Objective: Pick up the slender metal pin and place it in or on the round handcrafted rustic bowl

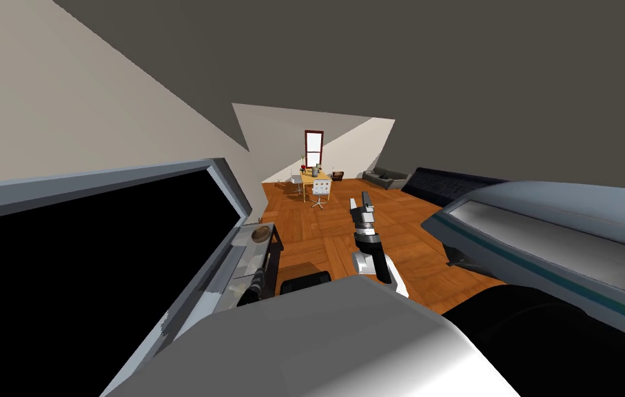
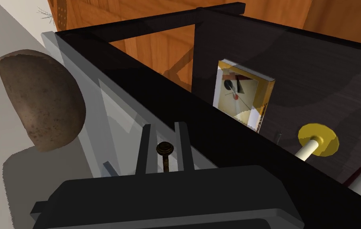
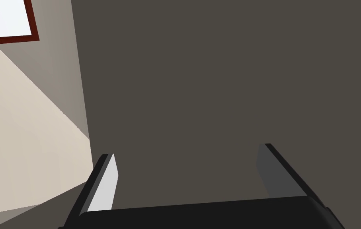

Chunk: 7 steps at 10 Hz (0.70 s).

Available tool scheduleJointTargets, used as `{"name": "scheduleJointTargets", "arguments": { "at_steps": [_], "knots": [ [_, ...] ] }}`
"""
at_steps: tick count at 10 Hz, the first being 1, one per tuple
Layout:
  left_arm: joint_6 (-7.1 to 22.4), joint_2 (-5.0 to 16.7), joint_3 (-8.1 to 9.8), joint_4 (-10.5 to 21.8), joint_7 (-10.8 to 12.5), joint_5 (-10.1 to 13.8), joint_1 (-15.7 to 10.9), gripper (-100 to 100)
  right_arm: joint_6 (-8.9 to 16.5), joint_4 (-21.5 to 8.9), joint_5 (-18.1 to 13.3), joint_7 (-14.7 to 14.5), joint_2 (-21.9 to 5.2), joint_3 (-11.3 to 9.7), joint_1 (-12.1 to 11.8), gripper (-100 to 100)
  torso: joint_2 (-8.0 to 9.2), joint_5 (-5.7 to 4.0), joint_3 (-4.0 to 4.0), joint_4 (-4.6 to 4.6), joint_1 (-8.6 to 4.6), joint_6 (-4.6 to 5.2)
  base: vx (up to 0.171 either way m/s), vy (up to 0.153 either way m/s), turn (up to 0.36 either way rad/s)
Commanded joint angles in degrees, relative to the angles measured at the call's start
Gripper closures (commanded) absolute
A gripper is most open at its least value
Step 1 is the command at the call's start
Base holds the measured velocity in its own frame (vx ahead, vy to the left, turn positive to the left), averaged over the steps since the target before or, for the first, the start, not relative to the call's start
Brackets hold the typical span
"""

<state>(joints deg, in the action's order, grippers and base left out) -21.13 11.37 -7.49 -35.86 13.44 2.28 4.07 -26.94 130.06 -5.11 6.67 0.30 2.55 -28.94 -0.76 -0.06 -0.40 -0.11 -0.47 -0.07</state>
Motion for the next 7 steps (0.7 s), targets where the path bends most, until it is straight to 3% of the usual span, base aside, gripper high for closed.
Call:
{"name": "scheduleJointTargets", "arguments": {
  "at_steps": [1,5,7],
  "knots": [
    [-0.57,-0.10,0.59,0.84,0.08,-0.12,-0.92,100,0.00,0.00,0.00,0.00,0.00,0.00,0.00,0,0.00,0.00,0.00,0.00,0.00,0.00,0.118,-0.175,0.042],
    [-1.81,0.17,4.15,1.45,0.42,-0.59,-2.95,100,0.00,0.01,0.00,0.00,0.01,-0.01,-0.01,0,-0.29,-0.07,-0.16,-0.04,-0.47,0.03,0.192,-0.251,0.225],
    [-1.81,0.17,4.15,1.45,0.42,-0.59,-2.95,100,0.00,0.01,0.00,0.00,0.00,-0.01,0.00,0,-0.21,-0.04,-0.12,-0.04,-0.23,0.02,0.109,-0.131,0.047]
  ]
}}
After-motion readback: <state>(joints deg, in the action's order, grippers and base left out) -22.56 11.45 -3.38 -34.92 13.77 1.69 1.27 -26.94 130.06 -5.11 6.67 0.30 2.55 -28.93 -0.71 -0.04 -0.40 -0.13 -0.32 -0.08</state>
